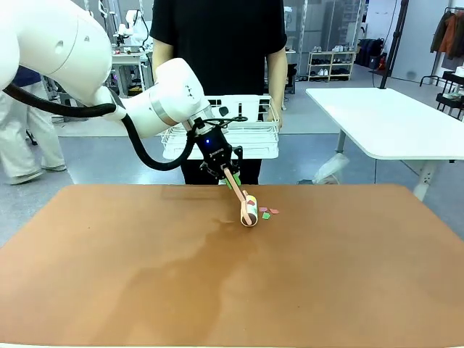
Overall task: Clean the table.
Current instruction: Clean the table with the Lint Roller when the human lifts the Dish drying rack.
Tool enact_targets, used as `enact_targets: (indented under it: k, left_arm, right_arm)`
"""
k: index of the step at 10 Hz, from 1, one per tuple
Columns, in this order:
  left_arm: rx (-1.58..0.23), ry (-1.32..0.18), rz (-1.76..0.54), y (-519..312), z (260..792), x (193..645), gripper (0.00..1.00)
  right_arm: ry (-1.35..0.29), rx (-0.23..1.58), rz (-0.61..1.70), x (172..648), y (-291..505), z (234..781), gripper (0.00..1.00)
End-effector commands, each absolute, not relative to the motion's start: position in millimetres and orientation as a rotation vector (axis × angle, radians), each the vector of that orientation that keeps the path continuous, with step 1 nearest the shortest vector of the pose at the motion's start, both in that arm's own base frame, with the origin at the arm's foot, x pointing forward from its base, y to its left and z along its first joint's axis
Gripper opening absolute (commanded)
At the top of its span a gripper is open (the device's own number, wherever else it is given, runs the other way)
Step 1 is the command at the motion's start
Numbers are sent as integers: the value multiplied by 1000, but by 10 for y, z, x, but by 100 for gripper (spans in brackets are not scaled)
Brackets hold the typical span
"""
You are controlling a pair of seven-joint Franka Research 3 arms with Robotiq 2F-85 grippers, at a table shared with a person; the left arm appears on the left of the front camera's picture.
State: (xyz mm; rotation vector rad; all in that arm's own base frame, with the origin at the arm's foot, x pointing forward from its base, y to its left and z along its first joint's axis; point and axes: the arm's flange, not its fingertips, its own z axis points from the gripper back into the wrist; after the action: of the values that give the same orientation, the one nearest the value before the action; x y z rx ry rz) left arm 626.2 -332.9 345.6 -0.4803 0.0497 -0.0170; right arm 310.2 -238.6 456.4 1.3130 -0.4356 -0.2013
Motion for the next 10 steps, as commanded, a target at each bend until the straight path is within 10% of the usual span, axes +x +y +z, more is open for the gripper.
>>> enact_targets:
  k: [1,10]
  left_arm:
    - [-487,80,-33,-3315,3234,6247,21]
    - [-452,8,7,-4773,2903,6060,21]
  right_arm:
    - [-442,1325,-198,3086,-2370,4601,100]
    - [-442,1325,-198,3086,-2370,4601,100]
